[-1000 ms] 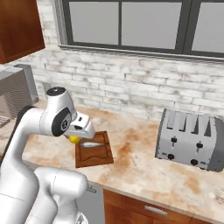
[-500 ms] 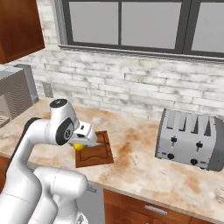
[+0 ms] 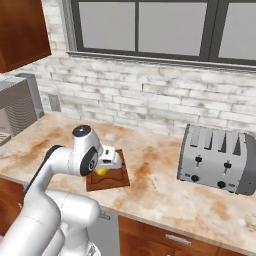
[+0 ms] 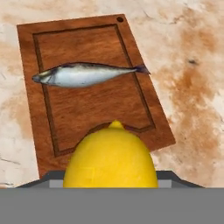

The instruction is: Retrieve a lemon from the fridge and place it on the cutting board with the fish.

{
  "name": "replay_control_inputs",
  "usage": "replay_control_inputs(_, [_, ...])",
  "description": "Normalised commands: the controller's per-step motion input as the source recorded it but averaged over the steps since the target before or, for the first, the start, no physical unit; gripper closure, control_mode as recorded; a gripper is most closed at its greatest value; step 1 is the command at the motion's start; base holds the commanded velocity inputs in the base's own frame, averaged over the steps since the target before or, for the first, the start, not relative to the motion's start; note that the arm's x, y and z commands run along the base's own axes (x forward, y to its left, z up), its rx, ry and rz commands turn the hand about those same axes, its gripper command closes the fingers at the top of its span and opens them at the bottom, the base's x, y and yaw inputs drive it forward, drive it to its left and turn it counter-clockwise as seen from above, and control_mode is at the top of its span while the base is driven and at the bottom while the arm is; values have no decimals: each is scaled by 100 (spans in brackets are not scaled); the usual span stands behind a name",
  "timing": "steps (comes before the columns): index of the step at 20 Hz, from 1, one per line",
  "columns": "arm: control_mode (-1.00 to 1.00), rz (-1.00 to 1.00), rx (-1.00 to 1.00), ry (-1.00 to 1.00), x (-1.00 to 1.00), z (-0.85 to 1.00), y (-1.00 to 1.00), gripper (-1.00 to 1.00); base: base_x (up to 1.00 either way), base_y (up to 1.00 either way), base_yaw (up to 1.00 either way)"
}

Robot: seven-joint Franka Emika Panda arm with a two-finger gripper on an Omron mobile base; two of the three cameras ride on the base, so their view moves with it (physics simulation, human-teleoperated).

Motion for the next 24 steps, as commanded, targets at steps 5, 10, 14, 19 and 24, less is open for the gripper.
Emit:
replay_control_inputs(5, [-100, 11, 0, 4, 49, -9, -8, 100, 0, 0, 0])
replay_control_inputs(10, [-100, 1, 0, 4, 29, -15, 4, 100, 0, 0, 0])
replay_control_inputs(14, [-100, 0, -3, 15, 28, -22, 0, 100, 0, 0, 0])
replay_control_inputs(19, [-100, 0, -5, 4, 7, -38, 0, 100, 0, 0, 0])
replay_control_inputs(24, [-100, 0, 0, 0, 0, -35, 0, 100, 0, 0, 0])
